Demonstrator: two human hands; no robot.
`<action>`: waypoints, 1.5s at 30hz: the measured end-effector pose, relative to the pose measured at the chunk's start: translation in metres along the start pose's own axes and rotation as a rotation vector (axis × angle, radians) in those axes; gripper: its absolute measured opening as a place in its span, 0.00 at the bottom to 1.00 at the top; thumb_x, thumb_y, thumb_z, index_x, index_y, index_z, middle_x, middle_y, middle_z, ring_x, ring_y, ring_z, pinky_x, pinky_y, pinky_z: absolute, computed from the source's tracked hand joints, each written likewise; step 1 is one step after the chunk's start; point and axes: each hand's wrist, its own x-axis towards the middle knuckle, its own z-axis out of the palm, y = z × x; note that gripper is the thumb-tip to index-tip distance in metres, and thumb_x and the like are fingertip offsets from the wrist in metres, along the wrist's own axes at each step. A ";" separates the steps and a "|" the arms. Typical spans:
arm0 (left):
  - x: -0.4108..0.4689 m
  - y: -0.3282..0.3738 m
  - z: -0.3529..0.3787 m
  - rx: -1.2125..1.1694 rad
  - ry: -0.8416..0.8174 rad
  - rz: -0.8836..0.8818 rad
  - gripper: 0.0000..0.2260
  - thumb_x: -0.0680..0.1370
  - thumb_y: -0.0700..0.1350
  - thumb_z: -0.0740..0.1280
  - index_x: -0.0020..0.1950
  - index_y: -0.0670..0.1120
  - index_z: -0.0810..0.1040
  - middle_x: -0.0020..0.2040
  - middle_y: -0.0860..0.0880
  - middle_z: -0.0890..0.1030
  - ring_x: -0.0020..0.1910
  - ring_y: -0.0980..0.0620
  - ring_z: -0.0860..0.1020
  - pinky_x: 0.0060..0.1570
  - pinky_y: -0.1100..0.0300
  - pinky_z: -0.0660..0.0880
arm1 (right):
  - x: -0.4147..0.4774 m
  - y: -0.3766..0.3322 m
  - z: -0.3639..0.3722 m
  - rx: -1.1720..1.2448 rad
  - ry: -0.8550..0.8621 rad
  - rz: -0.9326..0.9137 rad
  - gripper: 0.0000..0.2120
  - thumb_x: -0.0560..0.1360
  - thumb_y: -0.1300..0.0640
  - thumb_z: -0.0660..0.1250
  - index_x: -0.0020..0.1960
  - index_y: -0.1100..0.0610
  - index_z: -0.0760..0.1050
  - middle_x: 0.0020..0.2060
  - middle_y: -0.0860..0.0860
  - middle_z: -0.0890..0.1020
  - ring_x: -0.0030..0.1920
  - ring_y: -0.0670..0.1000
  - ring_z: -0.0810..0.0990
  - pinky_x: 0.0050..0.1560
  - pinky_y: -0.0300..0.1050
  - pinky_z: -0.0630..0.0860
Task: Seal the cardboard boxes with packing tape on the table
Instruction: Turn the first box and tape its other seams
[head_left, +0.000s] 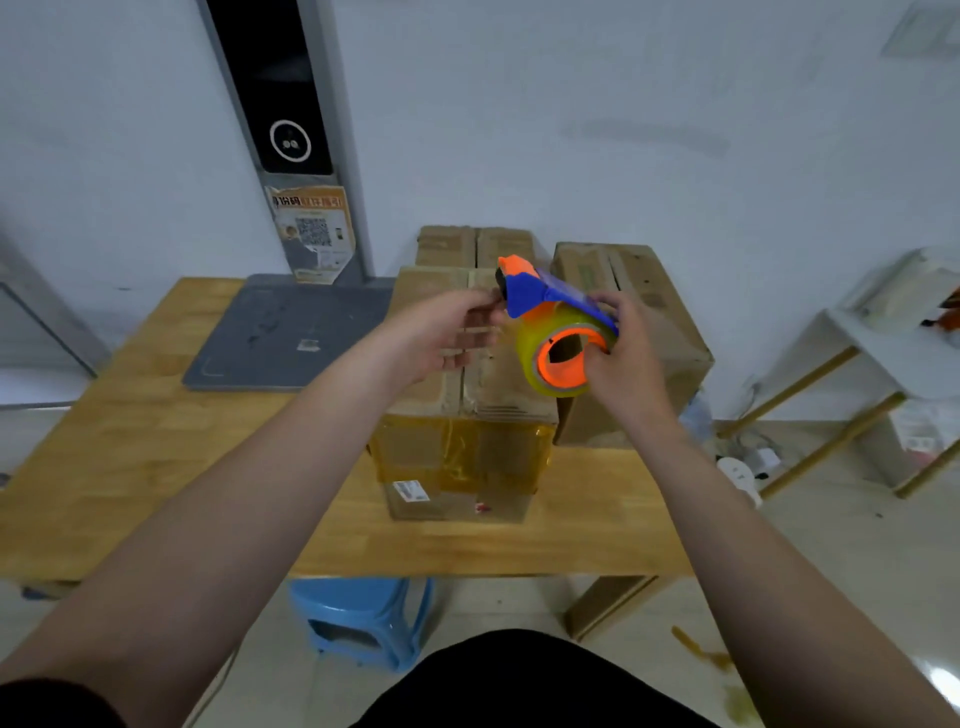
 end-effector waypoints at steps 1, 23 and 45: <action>-0.002 -0.001 -0.005 0.004 0.040 0.031 0.10 0.82 0.51 0.66 0.43 0.52 0.80 0.34 0.57 0.81 0.41 0.55 0.81 0.46 0.57 0.72 | -0.001 -0.002 0.003 -0.014 0.005 -0.007 0.25 0.74 0.72 0.64 0.65 0.49 0.70 0.53 0.40 0.74 0.54 0.37 0.76 0.53 0.35 0.76; 0.017 -0.093 -0.137 0.094 0.544 0.106 0.11 0.84 0.48 0.63 0.45 0.47 0.79 0.38 0.47 0.76 0.38 0.49 0.74 0.39 0.54 0.71 | -0.011 0.033 -0.012 -0.434 -0.087 -0.325 0.36 0.73 0.70 0.65 0.74 0.41 0.68 0.57 0.49 0.72 0.52 0.53 0.75 0.45 0.52 0.78; 0.033 -0.216 -0.139 0.242 0.560 0.146 0.15 0.86 0.51 0.59 0.44 0.48 0.78 0.36 0.47 0.77 0.36 0.48 0.75 0.36 0.55 0.69 | -0.053 0.055 -0.004 -0.638 -0.150 -0.462 0.29 0.73 0.54 0.63 0.75 0.50 0.69 0.57 0.59 0.72 0.56 0.58 0.75 0.36 0.51 0.79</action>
